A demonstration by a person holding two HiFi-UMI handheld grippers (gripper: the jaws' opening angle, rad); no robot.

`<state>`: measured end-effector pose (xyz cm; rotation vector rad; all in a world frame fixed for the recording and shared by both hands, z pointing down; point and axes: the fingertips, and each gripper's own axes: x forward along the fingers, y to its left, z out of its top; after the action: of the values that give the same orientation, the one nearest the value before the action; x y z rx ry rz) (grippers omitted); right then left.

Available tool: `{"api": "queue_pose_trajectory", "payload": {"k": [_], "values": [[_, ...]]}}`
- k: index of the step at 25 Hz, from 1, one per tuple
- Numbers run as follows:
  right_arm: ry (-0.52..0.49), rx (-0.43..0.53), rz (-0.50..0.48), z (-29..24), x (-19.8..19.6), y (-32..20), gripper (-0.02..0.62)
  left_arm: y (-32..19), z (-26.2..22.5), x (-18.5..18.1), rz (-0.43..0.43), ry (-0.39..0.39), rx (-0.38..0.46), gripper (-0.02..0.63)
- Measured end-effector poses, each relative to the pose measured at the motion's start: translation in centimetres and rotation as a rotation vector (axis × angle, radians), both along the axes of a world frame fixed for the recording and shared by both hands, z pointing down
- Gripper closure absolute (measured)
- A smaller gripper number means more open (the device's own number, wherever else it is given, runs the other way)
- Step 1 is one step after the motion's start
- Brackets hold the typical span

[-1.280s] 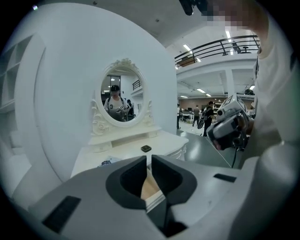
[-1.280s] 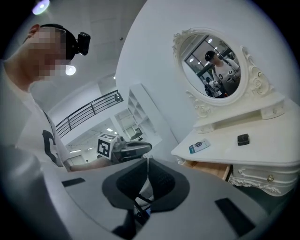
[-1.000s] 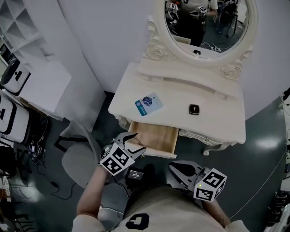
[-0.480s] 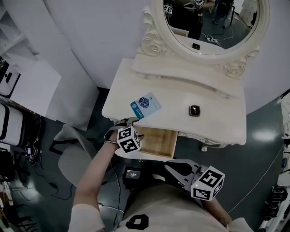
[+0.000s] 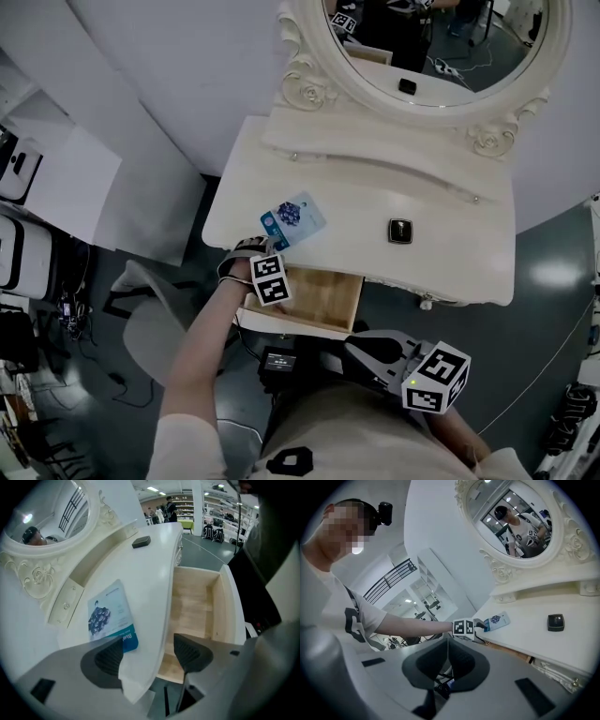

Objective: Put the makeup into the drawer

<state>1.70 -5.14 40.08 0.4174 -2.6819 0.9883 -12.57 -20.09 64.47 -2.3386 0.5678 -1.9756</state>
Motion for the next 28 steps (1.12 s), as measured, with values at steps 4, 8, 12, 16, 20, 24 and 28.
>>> {"api": "queue_pose_trajectory", "payload": {"k": [4, 8, 12, 16, 20, 24, 28], "values": [[0.002, -0.006, 0.012, 0.1, 0.3, -0.4, 0.566, -0.4, 0.7, -0.5, 0.022, -0.042, 0.063, 0.242], [0.0, -0.005, 0.017, 0.1, 0.2, -0.7, 0.566, 0.2, 0.8, -0.5, 0.03, -0.039, 0.116, 0.244], [-0.011, -0.004, 0.01, 0.0, -0.4, -0.6, 0.566, 1.3, 0.6, -0.7, 0.026, -0.043, 0.145, 0.253], [-0.015, 0.0, 0.004, -0.1, -1.0, -0.5, 0.566, 1.4, 0.1, -1.0, -0.008, -0.032, 0.211, 0.401], [-0.025, 0.006, 0.001, -0.2, -1.5, -0.2, 0.566, 1.5, -0.2, -1.0, -0.017, -0.021, 0.238, 0.436], [-0.024, 0.007, 0.013, -0.3, -1.4, -0.1, 0.566, 2.1, -0.6, -1.0, -0.03, 0.002, 0.245, 0.49], [-0.033, 0.016, 0.013, -0.6, -1.4, -0.1, 0.566, 2.6, -0.8, -0.7, -0.048, 0.025, 0.238, 0.528]]}}
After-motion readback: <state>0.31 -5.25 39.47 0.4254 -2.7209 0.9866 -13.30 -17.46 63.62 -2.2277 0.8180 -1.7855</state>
